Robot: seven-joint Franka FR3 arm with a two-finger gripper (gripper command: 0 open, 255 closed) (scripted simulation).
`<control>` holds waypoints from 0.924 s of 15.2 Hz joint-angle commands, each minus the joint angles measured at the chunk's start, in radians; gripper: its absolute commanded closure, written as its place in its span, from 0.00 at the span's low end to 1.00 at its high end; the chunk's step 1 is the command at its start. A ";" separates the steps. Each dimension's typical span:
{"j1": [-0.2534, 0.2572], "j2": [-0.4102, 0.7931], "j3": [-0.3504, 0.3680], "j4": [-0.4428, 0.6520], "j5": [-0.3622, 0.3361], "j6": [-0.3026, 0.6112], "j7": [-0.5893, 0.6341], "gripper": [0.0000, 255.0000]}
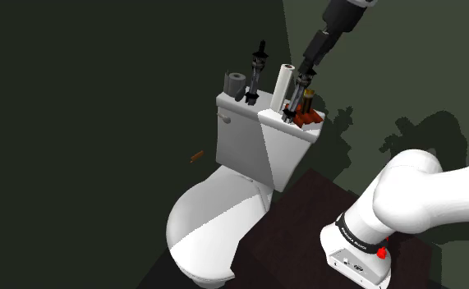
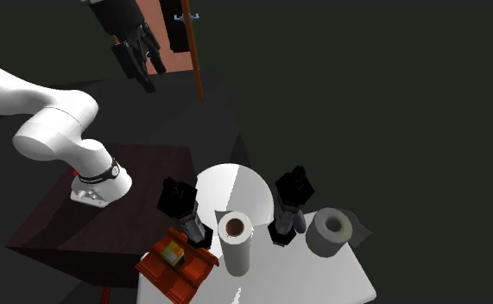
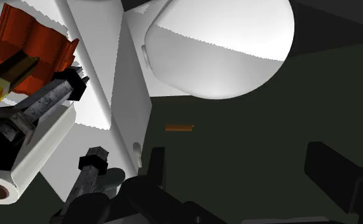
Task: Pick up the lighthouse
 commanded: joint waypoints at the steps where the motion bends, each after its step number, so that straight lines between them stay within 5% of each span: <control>1: 0.000 0.000 0.000 0.000 0.000 0.000 0.000 0.00; 14: 0.014 0.375 -0.225 0.140 0.056 0.314 -0.209 0.00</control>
